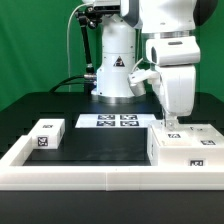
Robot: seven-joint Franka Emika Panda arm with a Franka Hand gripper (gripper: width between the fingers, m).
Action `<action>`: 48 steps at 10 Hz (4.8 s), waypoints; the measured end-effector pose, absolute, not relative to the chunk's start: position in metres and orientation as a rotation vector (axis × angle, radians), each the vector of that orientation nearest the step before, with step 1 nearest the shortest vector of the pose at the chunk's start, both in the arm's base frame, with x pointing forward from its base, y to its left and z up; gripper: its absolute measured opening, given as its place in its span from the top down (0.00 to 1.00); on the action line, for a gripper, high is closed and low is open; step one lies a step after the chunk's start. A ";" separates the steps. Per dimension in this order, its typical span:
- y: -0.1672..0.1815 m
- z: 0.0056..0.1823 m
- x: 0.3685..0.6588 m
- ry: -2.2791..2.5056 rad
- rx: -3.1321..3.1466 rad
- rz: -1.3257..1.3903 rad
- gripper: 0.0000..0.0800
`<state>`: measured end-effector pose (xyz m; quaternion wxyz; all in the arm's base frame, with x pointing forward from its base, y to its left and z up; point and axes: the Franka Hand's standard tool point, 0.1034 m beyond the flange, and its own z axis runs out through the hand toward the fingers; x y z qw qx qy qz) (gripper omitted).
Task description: Assemble cabinet
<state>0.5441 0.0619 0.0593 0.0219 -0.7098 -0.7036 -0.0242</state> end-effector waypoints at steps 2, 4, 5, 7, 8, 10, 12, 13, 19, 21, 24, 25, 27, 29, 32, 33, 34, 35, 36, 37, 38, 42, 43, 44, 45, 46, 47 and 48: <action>0.062 0.059 0.550 -2.181 -2.199 -0.081 0.91; 0.061 0.060 0.561 -2.178 -2.204 -0.091 0.91; 0.061 0.060 0.563 -2.177 -2.205 -0.092 0.91; 0.061 0.061 0.566 -2.174 -2.204 -0.088 0.91; 0.061 0.059 0.570 -2.170 -2.203 -0.087 0.91; 0.061 0.059 0.577 -2.171 -2.204 -0.093 0.91; 0.062 0.060 0.577 -2.170 -2.200 -0.081 0.91; 0.062 0.059 0.577 -2.166 -2.196 -0.069 0.91; 0.060 0.058 0.577 -2.168 -2.180 -0.045 0.61; 0.061 0.057 0.576 -2.167 -2.180 -0.045 0.44; 0.061 0.057 0.576 -2.167 -2.179 -0.043 0.07; 0.061 0.056 0.576 -2.166 -2.179 -0.043 0.01; 0.061 0.057 0.576 -2.165 -2.181 -0.044 0.00; 0.061 0.069 0.566 -2.146 -2.223 -0.051 0.00; 0.065 0.080 0.542 -2.044 -2.358 -0.091 0.00; 0.066 0.082 0.534 -1.995 -2.406 -0.096 0.00; 0.070 0.082 0.530 -1.927 -2.455 -0.080 0.00; 0.072 0.082 0.531 -1.898 -2.469 -0.059 0.00; 0.071 0.082 0.531 -1.884 -2.479 -0.061 0.00; 0.071 0.081 0.530 -1.875 -2.485 -0.059 0.00; 0.071 0.081 0.530 -1.870 -2.489 -0.059 0.00; 0.079 0.081 0.518 -1.323 -2.824 -0.187 0.00; 0.086 0.079 0.512 -1.192 -2.872 -0.210 0.00; 0.094 0.077 0.507 -1.001 -2.930 -0.217 0.00; 0.097 0.075 0.505 -0.805 -2.972 -0.216 0.00; 0.096 0.073 0.504 -0.687 -2.984 -0.213 0.00; 0.098 0.073 0.504 -0.532 -2.999 -0.206 0.00; 0.100 0.073 0.504 -0.403 -3.005 -0.198 0.00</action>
Offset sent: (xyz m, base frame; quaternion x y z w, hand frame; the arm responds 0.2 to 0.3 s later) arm 0.0249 0.0035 0.0005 0.0077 0.0056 -0.0225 0.9997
